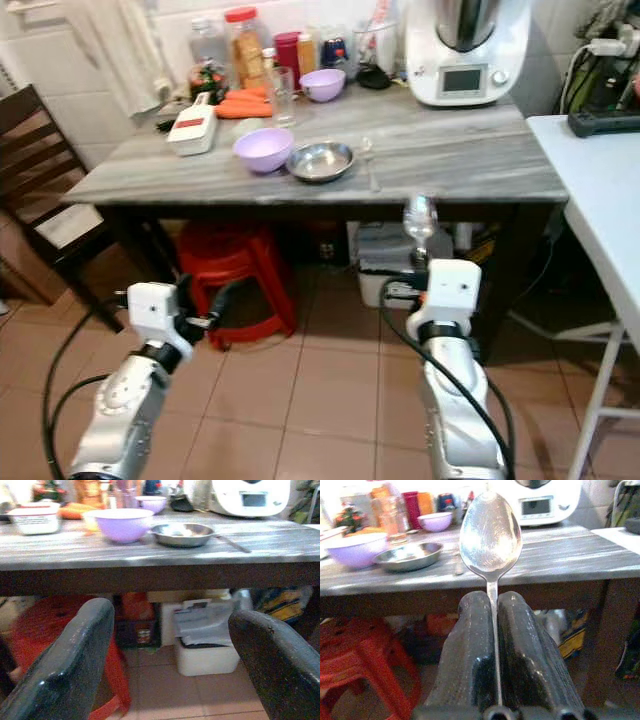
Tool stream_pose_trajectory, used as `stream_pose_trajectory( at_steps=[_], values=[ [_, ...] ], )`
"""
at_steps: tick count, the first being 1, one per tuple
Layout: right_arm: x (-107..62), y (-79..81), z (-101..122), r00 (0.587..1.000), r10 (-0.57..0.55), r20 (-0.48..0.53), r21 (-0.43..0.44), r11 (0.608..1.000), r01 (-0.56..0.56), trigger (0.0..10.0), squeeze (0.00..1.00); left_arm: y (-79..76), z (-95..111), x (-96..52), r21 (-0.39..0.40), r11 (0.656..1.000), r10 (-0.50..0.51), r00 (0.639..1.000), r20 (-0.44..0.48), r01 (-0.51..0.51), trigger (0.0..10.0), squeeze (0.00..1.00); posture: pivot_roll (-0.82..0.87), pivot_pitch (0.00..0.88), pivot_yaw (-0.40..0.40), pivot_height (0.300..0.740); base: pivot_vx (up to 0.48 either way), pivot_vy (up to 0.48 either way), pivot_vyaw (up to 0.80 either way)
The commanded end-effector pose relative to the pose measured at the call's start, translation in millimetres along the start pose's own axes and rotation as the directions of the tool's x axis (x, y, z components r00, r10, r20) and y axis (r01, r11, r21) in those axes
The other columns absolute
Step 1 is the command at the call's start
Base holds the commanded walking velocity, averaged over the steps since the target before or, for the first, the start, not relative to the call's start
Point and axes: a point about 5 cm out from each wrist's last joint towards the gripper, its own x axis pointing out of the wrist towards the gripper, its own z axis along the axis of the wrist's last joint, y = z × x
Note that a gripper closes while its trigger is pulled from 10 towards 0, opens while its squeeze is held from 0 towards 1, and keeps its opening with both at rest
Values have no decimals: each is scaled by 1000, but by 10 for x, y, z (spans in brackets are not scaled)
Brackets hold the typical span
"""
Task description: Setting the table
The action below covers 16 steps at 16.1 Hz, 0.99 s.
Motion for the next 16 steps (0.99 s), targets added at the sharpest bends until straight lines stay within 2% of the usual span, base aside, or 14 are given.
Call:
stream_pose_trajectory(
  at_steps=[1, 6, 11, 16],
  values=[
    [21, -9, 46, 1000, -7, 18, -3, 1000, 7, 10000, 0, 0, 11, 5, 7, 1000, -1, 1000, -1, 1, 10000, 0, -46, 0, 129, 740, 405, 0, 0],
    [38, -20, 40, 1000, -16, 6, 11, 1000, 16, 10000, 0, -20, -1, 10, 0, 1000, -3, 1000, -4, 3, 10000, 0, -48, 0, 124, 740, 400, 0, 0],
    [58, -9, 47, 1000, -9, 6, 13, 1000, 9, 10000, 0, -44, -17, 9, -7, 1000, -4, 1000, -5, 4, 10000, 0, -50, 0, 119, 740, 402, 0, -723],
    [71, 7, 62, 1000, 0, 13, -1, 1000, 0, 10000, 0, -56, -20, 15, -9, 1000, -6, 1000, -5, 6, 10000, 0, -49, 0, 119, 740, 402, 0, 0]
  ],
)
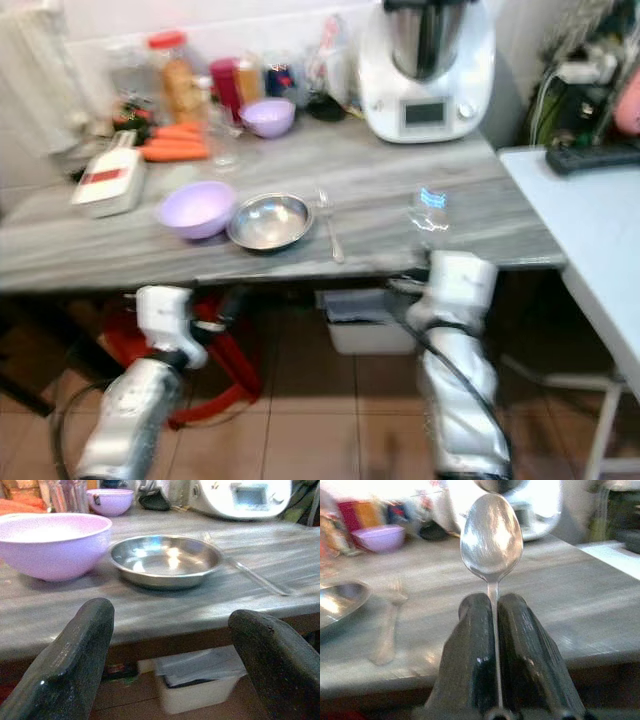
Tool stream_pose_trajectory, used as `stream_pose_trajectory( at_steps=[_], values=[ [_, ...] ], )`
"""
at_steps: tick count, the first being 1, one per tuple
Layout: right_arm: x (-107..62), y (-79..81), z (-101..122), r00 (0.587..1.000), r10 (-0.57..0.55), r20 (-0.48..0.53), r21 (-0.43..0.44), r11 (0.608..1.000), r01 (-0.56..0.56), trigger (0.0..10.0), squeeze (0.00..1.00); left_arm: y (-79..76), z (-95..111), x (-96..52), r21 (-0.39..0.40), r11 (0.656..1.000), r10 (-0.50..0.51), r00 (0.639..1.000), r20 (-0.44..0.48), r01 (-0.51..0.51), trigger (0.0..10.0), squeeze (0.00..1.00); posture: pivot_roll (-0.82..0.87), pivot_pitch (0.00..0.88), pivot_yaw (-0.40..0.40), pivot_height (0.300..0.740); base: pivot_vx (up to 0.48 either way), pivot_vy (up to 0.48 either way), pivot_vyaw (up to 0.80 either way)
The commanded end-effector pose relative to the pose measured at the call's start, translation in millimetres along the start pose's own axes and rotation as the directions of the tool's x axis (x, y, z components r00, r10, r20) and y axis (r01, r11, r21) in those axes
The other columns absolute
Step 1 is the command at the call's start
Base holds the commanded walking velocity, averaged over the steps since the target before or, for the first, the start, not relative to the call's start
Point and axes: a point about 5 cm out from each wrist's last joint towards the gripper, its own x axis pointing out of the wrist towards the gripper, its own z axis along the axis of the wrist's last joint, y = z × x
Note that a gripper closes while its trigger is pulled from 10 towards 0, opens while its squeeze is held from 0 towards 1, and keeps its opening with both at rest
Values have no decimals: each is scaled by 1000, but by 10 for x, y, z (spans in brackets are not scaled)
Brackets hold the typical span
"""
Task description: Setting the table
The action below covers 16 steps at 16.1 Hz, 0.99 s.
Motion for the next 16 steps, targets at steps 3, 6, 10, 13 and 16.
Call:
stream_pose_trajectory(
  at_steps=[3, 6, 10, 13, 16],
  values=[
    [13, -52, 35, 1000, -12, 15, -24, 1000, 13, 10000, 0, -52, 34, 37, 2, 1000, -12, 1000, 14, 12, 10000, 0, -48, 0, 120, 740, 401, 0, 735],
    [14, -52, 30, 1000, -15, 14, -22, 1000, 16, 10000, 0, -50, 25, 16, 5, 1000, -11, 1000, 11, 11, 10000, 0, -47, 0, 118, 740, 399, 0, 0],
    [19, -55, 25, 1000, -8, 11, -24, 1000, 8, 10000, 0, -36, 17, -18, -6, 1000, 1, 1000, 15, -1, 10000, 0, -46, 0, 113, 740, 283, 0, 0],
    [17, -55, 21, 1000, -6, 9, -18, 1000, 6, 10000, 0, -15, -2, -108, -6, 1000, -17, 1000, 9, 17, 10000, 0, -46, 0, 112, 740, 0, 0, 0],
    [8, -71, -22, 1000, -11, -22, -14, 1000, 11, 10000, 0, -31, -7, -231, -29, 993, -112, 994, -1, 112, 10000, 0, -43, 0, 109, 740, 0, 0, 0]
  ],
)
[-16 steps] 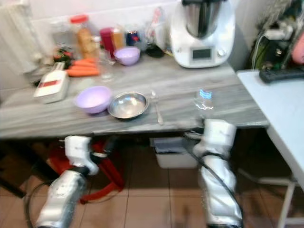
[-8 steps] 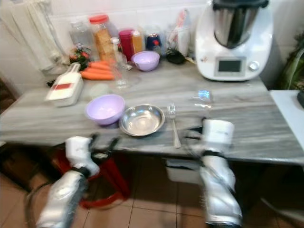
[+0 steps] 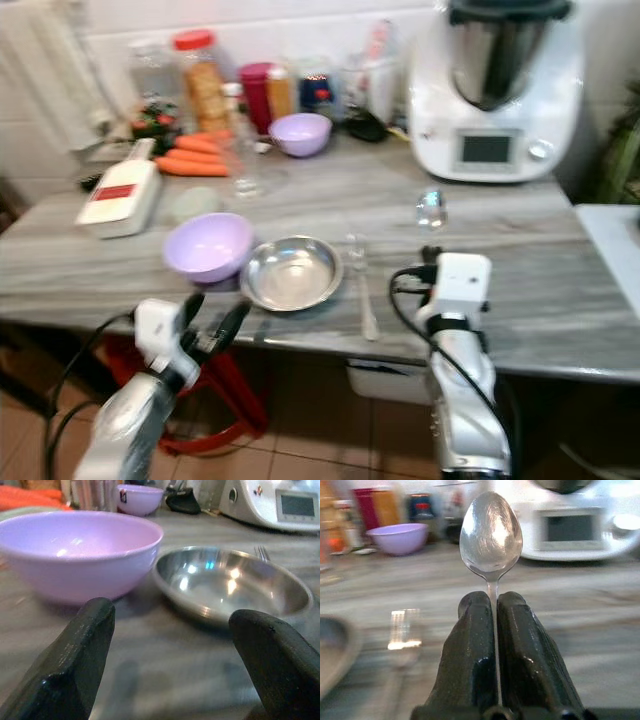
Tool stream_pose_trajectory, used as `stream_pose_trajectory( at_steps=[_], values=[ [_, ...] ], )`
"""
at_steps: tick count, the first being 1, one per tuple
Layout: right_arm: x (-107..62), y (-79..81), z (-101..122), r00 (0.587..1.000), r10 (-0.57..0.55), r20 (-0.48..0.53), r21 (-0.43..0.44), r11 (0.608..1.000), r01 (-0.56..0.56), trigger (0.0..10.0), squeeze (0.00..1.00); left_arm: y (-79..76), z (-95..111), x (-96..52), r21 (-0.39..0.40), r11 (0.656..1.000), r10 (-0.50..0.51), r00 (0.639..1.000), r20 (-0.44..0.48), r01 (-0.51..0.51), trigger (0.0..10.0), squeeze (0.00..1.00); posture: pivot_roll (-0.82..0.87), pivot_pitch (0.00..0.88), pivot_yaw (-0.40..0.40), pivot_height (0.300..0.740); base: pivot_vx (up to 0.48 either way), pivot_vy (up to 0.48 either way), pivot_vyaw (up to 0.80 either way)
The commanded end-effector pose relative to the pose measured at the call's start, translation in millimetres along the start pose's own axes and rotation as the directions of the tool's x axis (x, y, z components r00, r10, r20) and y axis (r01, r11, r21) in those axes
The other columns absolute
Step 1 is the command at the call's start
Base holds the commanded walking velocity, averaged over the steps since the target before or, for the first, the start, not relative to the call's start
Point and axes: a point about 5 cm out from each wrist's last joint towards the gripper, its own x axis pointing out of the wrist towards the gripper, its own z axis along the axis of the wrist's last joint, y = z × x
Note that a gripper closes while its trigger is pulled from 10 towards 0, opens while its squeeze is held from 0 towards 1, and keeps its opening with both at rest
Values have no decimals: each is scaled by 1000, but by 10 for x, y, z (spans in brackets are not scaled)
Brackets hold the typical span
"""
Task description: Setting the table
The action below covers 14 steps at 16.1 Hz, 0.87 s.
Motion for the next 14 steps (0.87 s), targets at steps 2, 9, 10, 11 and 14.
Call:
stream_pose_trajectory(
  at_steps=[2, 9, 10, 11, 14],
  values=[
    [21, -25, -35, 999, -10, -43, 25, 1000, 12, 10000, 0, -28, 110, -35, -6, 994, -105, 994, 24, 105, 10000, 0, -42, 0, 107, 740, 0, 0, 0],
    [98, -52, -227, 978, 20, -206, 36, 999, -13, 10000, 0, -105, 158, -74, -40, 961, -273, 962, 5, 273, 10000, 0, -41, 0, 110, 740, 0, 0, 0],
    [129, -47, -229, 977, 23, -213, 36, 999, -16, 10000, 0, -117, 159, -78, -50, 954, -297, 955, -1, 297, 10000, 0, -44, 0, 112, 740, 0, 0, 0],
    [157, -28, -228, 975, 36, -220, 41, 999, -28, 10000, 0, -129, 154, -80, -59, 947, -317, 948, -8, 316, 10000, 0, -44, 0, 112, 740, 0, 0, 0],
    [212, 60, -273, 964, 57, -261, 56, 997, -44, 10000, 0, -146, 124, -93, -77, 937, -343, 939, -27, 340, 10000, 0, -42, 0, 110, 740, 0, 0, 0]
  ],
)
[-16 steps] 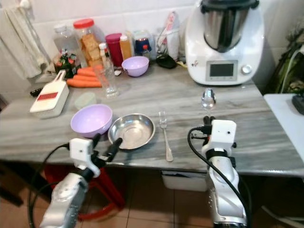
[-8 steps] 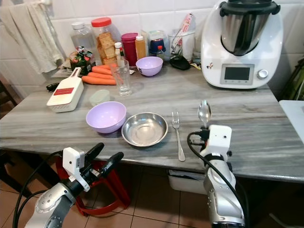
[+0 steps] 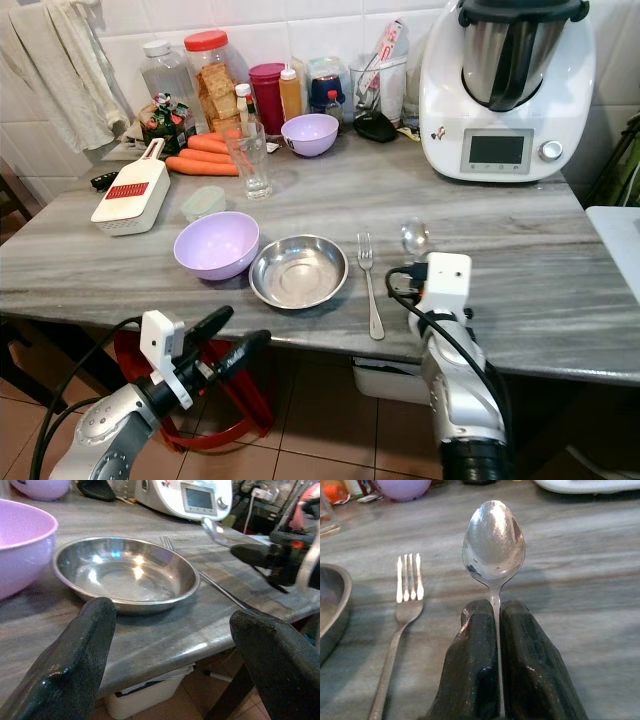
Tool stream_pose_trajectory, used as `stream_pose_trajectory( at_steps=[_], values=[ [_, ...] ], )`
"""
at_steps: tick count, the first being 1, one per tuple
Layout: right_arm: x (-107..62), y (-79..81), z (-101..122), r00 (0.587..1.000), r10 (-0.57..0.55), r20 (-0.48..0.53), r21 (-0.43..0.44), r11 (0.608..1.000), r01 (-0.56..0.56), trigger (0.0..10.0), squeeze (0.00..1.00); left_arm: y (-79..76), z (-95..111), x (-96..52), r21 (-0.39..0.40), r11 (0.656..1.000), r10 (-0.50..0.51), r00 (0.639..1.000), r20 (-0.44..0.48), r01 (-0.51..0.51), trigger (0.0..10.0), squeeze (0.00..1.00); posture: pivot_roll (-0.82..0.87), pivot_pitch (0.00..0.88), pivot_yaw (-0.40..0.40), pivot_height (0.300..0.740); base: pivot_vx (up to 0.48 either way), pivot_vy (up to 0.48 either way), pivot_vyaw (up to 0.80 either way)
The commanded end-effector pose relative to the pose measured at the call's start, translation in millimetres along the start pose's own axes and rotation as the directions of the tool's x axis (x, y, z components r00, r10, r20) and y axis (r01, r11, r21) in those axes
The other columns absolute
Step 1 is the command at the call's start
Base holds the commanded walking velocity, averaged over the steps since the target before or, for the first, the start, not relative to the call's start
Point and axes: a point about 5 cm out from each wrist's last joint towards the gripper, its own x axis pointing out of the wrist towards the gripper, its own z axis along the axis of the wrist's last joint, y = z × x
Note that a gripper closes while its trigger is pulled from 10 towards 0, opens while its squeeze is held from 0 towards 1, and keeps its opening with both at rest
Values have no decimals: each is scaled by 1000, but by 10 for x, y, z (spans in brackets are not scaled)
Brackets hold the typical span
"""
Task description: Setting the table
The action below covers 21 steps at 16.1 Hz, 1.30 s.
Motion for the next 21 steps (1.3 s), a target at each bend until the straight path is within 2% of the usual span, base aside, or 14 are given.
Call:
stream_pose_trajectory(
  at_steps=[1, 6, 17, 18, 19, 20, 21],
  values=[
    [21, 86, -23, 999, 30, -23, 1, 1000, -30, 10000, 0, 15, 26, -20, 13, 1000, 1, 1000, -3, -1, 10000, 0, -39, 0, 109, 740, 0, 0, 0],
    [22, 126, -133, 995, 54, -82, 2, 999, -54, 10000, 0, -17, -2, -17, -7, 1000, -28, 1000, -13, 28, 10000, 0, -38, 0, 109, 740, 0, 0, 0],
    [27, 164, -194, 990, 88, -112, 3, 996, -88, 10000, 0, -44, -28, 2, -28, 996, -84, 996, -25, 84, 10000, 0, -43, 0, 108, 740, 0, 0, 0],
    [27, 165, -200, 989, 89, -114, 5, 996, -89, 10000, 63, -45, -29, 3, -26, 996, -83, 996, -26, 82, 10000, 0, -43, 0, 108, 740, 0, 0, 0],
    [26, 165, -203, 989, 90, -115, 5, 996, -90, 10000, 71, -46, -30, 3, -26, 996, -82, 996, -27, 81, 10000, 0, -43, 0, 108, 740, 0, 0, 0],
    [24, 166, -208, 989, 92, -116, 6, 996, -92, 10000, 678, -49, -30, 5, -26, 996, -82, 996, -27, 81, 10000, 0, -43, 0, 108, 740, 0, 0, 0],
    [24, 166, -214, 989, 91, -117, 7, 996, -91, 10000, 922, -50, -31, 7, -26, 996, -83, 996, -27, 82, 10000, 0, -43, 0, 110, 740, 0, 0, 0]
  ],
)
